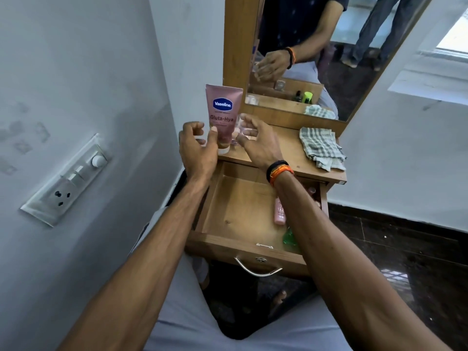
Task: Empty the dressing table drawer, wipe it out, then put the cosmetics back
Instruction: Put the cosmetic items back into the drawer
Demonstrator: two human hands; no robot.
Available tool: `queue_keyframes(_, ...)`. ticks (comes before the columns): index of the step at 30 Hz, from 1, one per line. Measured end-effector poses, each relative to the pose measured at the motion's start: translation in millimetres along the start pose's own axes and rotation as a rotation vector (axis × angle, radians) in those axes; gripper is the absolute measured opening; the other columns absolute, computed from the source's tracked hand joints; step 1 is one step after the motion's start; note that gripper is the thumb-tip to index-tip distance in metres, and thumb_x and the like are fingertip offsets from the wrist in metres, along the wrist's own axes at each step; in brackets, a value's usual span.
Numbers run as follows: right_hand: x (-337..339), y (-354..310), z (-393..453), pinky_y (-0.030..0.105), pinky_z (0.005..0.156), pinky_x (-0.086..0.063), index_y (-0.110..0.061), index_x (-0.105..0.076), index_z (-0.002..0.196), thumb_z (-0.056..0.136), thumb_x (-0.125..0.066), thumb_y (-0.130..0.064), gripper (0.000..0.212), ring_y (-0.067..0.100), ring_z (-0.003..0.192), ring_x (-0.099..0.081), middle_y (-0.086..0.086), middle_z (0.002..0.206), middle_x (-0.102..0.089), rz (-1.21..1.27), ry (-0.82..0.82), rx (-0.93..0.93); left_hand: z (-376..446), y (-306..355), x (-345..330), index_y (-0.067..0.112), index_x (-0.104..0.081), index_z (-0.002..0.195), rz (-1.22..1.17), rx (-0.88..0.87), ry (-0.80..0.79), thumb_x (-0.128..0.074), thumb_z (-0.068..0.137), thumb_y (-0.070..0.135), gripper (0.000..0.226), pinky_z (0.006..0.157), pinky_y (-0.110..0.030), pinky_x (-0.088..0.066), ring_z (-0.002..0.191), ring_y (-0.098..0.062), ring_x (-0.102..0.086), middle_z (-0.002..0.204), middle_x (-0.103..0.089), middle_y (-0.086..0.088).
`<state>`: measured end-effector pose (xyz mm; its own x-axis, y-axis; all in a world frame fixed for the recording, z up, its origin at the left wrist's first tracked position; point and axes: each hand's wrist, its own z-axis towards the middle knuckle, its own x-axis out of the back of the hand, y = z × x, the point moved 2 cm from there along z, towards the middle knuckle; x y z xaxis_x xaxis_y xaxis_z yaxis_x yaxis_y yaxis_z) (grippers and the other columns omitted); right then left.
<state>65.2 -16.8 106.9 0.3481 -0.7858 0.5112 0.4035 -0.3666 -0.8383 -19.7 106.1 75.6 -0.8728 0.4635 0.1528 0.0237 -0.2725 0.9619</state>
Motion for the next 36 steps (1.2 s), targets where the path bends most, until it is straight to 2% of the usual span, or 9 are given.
queue_keyframes(3, -9.5, -1.8, 10.7, 0.028, 0.091, -0.049, -0.02, -0.049, 0.143, 0.093, -0.067, -0.029, 0.054, 0.016, 0.12, -0.06, 0.001, 0.139, -0.06, 0.007, -0.023, 0.01, 14.0, 3.6, -3.7, 0.021, -0.054, 0.134, -0.004, -0.014, -0.149, -0.062, 0.096, 0.036, 0.041, 0.087, -0.025, -0.054, 0.113, -0.011, -0.057, 0.135, -0.057, 0.003)
queue_keyframes(6, -14.2, -5.3, 15.7, 0.028, 0.087, -0.056, -0.016, -0.055, 0.136, 0.095, -0.065, -0.028, 0.043, 0.014, 0.109, -0.065, 0.002, 0.13, -0.065, 0.06, -0.035, 0.003, 21.0, 7.8, -6.3, 0.018, -0.056, 0.135, 0.0, -0.065, -0.234, -0.058, 0.1, 0.033, 0.039, 0.096, -0.032, -0.055, 0.113, -0.012, -0.061, 0.131, -0.064, 0.002)
queue_keyframes(10, -12.1, -6.4, 13.7, 0.036, 0.088, -0.059, -0.014, -0.061, 0.122, 0.096, -0.064, -0.029, 0.031, 0.018, 0.104, -0.067, 0.004, 0.119, -0.069, 0.033, 0.014, 0.001, 19.7, 10.3, -4.0, 0.016, -0.061, 0.129, 0.028, -0.097, -0.236, -0.06, 0.099, 0.033, 0.035, 0.088, -0.028, -0.059, 0.1, -0.006, -0.064, 0.122, -0.068, 0.004)
queue_keyframes(14, 3.2, -0.2, 6.5, 0.036, 0.088, -0.059, -0.012, -0.062, 0.114, 0.094, -0.066, -0.028, 0.026, 0.016, 0.1, -0.068, 0.003, 0.112, -0.07, 0.032, 0.0, 0.026, 15.7, 10.1, 0.9, 0.019, -0.064, 0.121, -0.001, -0.048, -0.329, -0.068, 0.093, 0.037, 0.034, 0.081, -0.04, -0.063, 0.099, -0.014, -0.069, 0.113, -0.071, 0.004)
queue_keyframes(19, 26.2, 18.3, -10.7, 0.039, 0.086, -0.059, -0.008, -0.06, 0.113, 0.097, -0.061, -0.021, 0.02, 0.018, 0.097, -0.071, 0.005, 0.109, -0.072, 0.202, -0.138, -0.01, -4.5, 10.3, 4.9, 0.013, -0.067, 0.114, -0.117, 0.044, -0.484, -0.074, 0.089, 0.03, 0.031, 0.078, -0.041, -0.063, 0.093, -0.016, -0.074, 0.103, -0.074, 0.0)
queue_keyframes(23, 34.4, 38.1, -28.3, 0.035, 0.076, -0.056, -0.007, -0.06, 0.115, 0.097, -0.061, -0.025, 0.025, 0.009, 0.077, -0.07, -0.002, 0.092, -0.073, 0.182, -0.264, -0.047, -23.5, 6.6, 9.0, 0.007, -0.066, 0.112, -0.237, 0.144, -0.532, -0.076, 0.089, 0.021, 0.029, 0.072, -0.036, -0.063, 0.094, -0.024, -0.074, 0.105, -0.074, -0.009)
queue_keyframes(26, 37.1, 50.1, -39.9, 0.032, 0.078, -0.059, -0.003, -0.058, 0.116, 0.098, -0.06, -0.02, 0.025, 0.014, 0.086, -0.072, 0.004, 0.101, -0.074, 0.157, -0.377, -0.088, -33.9, 2.6, 10.6, 0.005, -0.065, 0.111, -0.249, 0.162, -0.535, -0.074, 0.09, 0.018, 0.026, 0.065, -0.03, -0.061, 0.094, -0.022, -0.074, 0.104, -0.075, -0.009)
queue_keyframes(30, 36.9, 65.2, -51.5, 0.018, 0.068, -0.055, 0.0, -0.056, 0.118, 0.1, -0.055, -0.01, 0.021, 0.002, 0.081, -0.07, 0.001, 0.101, -0.072, 0.085, -0.524, -0.136, -39.6, -10.2, 15.6, 0.01, -0.066, 0.112, -0.084, 0.145, -0.486, -0.076, 0.088, 0.015, 0.026, 0.068, -0.031, -0.062, 0.094, -0.016, -0.073, 0.101, -0.075, -0.002)
queue_keyframes(36, 17.4, 84.8, -61.0, 0.035, 0.084, -0.059, -0.006, -0.061, 0.118, 0.099, -0.058, -0.016, 0.021, 0.022, 0.096, -0.071, 0.009, 0.108, -0.073, -0.126, -0.711, -0.127, -46.8, -29.4, 23.6, 0.014, -0.068, 0.112, 0.219, 0.024, -0.531, -0.077, 0.086, 0.015, 0.028, 0.073, -0.027, -0.059, 0.094, -0.011, -0.067, 0.103, -0.07, 0.006)
